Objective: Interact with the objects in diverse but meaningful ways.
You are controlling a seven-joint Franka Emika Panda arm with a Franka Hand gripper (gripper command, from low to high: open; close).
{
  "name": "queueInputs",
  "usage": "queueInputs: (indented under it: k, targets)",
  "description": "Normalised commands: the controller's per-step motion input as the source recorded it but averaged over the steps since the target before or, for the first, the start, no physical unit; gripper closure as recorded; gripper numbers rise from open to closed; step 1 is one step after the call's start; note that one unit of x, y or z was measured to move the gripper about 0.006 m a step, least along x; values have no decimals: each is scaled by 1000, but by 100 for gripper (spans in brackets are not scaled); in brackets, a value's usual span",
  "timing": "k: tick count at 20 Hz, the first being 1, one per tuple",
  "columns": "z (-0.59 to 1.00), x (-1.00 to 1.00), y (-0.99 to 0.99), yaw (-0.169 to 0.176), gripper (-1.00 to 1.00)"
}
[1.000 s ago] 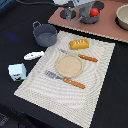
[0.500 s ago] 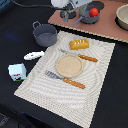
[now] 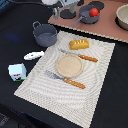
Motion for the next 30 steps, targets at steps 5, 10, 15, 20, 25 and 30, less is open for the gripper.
queueInputs:
  k: [5,10,15,20,25,30]
  targets:
    - [-261,-834,6,11,-100]
    - [-103,-734,-241,51,-100]
    - [-262,-748,-302,41,-100]
    - [-395,-711,-390,34,-100]
    - [-462,-675,-475,19,-100]
    - [-437,-637,-469,21,-100]
